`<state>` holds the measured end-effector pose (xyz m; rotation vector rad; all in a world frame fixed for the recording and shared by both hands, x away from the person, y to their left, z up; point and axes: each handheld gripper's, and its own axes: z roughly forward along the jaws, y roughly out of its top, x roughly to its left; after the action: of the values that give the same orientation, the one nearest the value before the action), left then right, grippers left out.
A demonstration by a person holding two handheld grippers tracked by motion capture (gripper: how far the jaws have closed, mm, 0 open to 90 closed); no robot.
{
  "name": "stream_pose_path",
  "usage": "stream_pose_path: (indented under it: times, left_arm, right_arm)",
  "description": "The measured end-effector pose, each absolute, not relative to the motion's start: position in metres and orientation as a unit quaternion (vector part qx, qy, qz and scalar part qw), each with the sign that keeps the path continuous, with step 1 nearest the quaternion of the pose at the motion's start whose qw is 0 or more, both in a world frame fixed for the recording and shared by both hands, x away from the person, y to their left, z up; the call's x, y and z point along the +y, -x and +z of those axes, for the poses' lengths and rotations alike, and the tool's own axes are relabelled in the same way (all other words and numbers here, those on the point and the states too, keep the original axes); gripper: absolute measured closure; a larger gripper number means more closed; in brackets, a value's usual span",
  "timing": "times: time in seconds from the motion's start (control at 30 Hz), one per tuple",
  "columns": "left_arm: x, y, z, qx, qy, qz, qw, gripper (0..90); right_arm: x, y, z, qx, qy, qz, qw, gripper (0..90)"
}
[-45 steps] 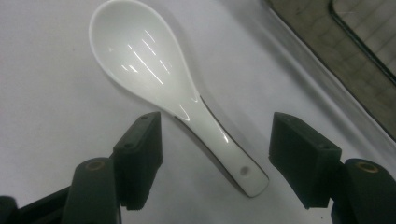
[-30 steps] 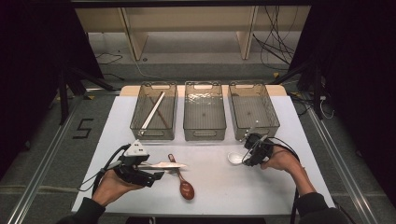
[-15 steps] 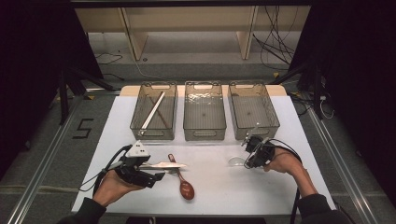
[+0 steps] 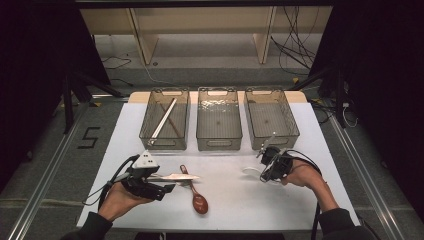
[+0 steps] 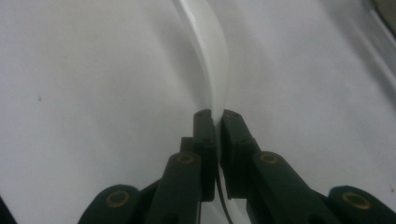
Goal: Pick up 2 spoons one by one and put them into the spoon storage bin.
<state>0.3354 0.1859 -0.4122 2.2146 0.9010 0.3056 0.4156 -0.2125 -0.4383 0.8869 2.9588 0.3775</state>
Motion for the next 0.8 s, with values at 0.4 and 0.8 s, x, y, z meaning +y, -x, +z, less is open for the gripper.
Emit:
stream_pose_path:
  times: [0.4,0.8]
  left_arm:
    - [0.188,-0.337,-0.413,0.352,-0.858,0.123,0.354,16.3]
    - [0.189,-0.337,-0.412,0.354,-0.856,0.126,0.355,16.2]
  right_arm:
    - [-0.217,-0.421,-0.407,0.926,-0.323,0.194,0.034,86.2]
    - [-0.201,-0.444,-0.378,0.903,-0.354,0.233,0.064,86.2]
